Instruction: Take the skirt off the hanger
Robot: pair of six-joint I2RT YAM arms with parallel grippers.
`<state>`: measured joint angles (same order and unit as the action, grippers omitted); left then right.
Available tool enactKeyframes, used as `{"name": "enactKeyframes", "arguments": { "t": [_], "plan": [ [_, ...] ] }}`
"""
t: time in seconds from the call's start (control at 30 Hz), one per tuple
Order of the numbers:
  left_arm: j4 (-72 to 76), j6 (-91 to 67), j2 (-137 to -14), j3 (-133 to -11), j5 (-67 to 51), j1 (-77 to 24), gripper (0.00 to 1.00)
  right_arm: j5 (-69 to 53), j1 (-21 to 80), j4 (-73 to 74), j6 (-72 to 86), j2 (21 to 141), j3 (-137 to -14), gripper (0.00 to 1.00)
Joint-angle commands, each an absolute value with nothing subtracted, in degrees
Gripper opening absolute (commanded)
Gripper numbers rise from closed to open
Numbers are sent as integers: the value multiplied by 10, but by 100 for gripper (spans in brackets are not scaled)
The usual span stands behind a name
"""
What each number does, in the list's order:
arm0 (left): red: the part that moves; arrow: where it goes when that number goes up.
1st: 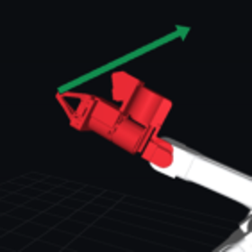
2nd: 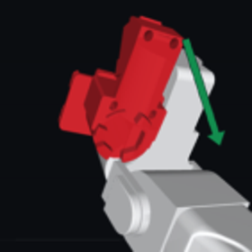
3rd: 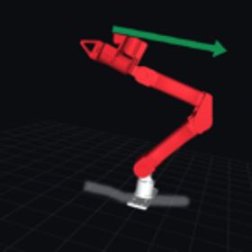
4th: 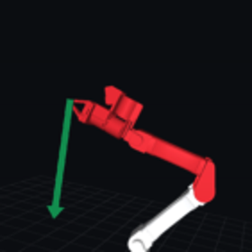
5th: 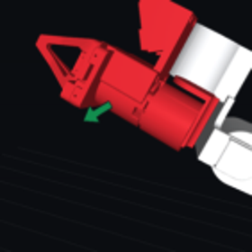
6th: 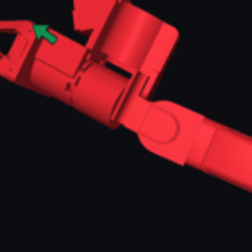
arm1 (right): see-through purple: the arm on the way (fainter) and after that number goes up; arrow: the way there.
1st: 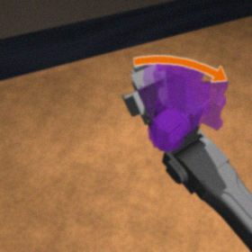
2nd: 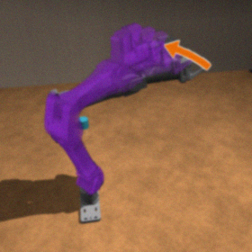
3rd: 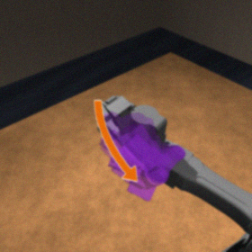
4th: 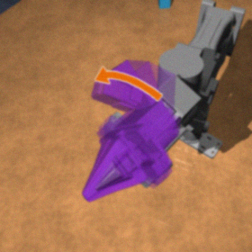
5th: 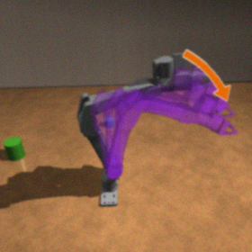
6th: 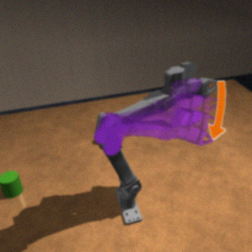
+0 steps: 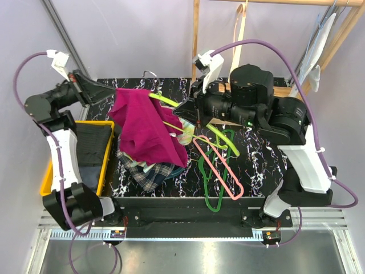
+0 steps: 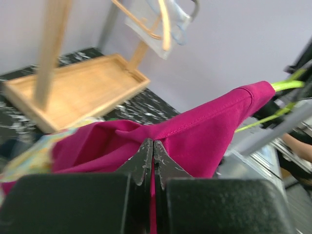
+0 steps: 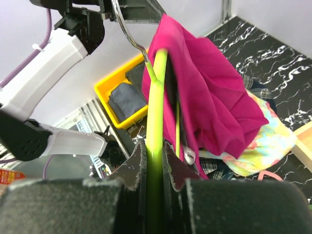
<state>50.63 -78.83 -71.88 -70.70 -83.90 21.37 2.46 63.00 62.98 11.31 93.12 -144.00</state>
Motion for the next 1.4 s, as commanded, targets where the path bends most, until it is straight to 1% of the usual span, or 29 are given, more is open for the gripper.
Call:
{"name": "enactKeyframes", "arguments": {
  "t": [0.0,0.07,0.1,0.2,0.33,0.43,0.47,0.53,0.57,0.6,0.63,0.67,0.73,0.77,0.83,0.93,1.03,1.1,1.17,1.27,1.3,1.33,1.37],
  "plan": [
    [576,-791,-769,-744,-879,288,0,66,630,534,117,835,-1420,0],
    [640,-839,-794,-751,-884,308,0,79,629,533,127,808,-1375,0],
    [741,-919,-803,-751,-886,311,0,83,629,533,131,782,-1359,0],
    [953,-1098,-836,-755,-888,306,0,100,629,546,149,736,-1296,0],
    [954,-1081,-815,-724,-889,275,0,146,629,581,175,685,-1217,0],
    [954,-1075,-791,-719,-886,232,0,186,628,589,215,629,-1118,0],
    [954,-1072,-788,-722,-882,209,0,205,629,587,226,615,-1057,0],
    [952,-1071,-793,-739,-869,185,0,227,629,588,268,580,-990,0],
    [950,-1073,-797,-748,-864,165,0,239,628,585,285,570,-924,0],
    [946,-1077,-802,-758,-854,157,0,243,629,574,305,553,-890,0],
    [942,-1078,-814,-776,-851,149,0,246,629,567,345,545,-859,0],
    [930,-1075,-818,-783,-849,135,0,260,629,561,372,537,-800,0],
    [911,-1059,-834,-790,-848,120,0,268,630,526,434,512,-741,0],
    [911,-1056,-839,-788,-852,102,0,296,629,520,459,503,-694,0],
    [902,-1052,-854,-765,-855,88,0,357,629,518,530,477,-658,0],
    [901,-1038,-861,-724,-859,77,0,424,628,500,571,435,-599,0],
    [913,-1019,-867,-694,-882,79,0,475,628,508,600,412,-587,0],
    [954,-1023,-881,-684,-922,82,0,495,628,535,627,402,-584,0],
    [954,-996,-888,-679,-936,102,0,511,628,545,656,387,-574,0],
    [954,-974,-907,-721,-961,130,0,525,628,541,701,364,-550,0],
    [954,-969,-915,-734,-965,133,1,526,628,536,716,362,-543,0],
    [954,-966,-918,-740,-965,140,14,525,628,531,722,359,-532,0],
    [954,-962,-921,-747,-966,141,36,521,628,521,727,363,-527,1]
  ]
}}
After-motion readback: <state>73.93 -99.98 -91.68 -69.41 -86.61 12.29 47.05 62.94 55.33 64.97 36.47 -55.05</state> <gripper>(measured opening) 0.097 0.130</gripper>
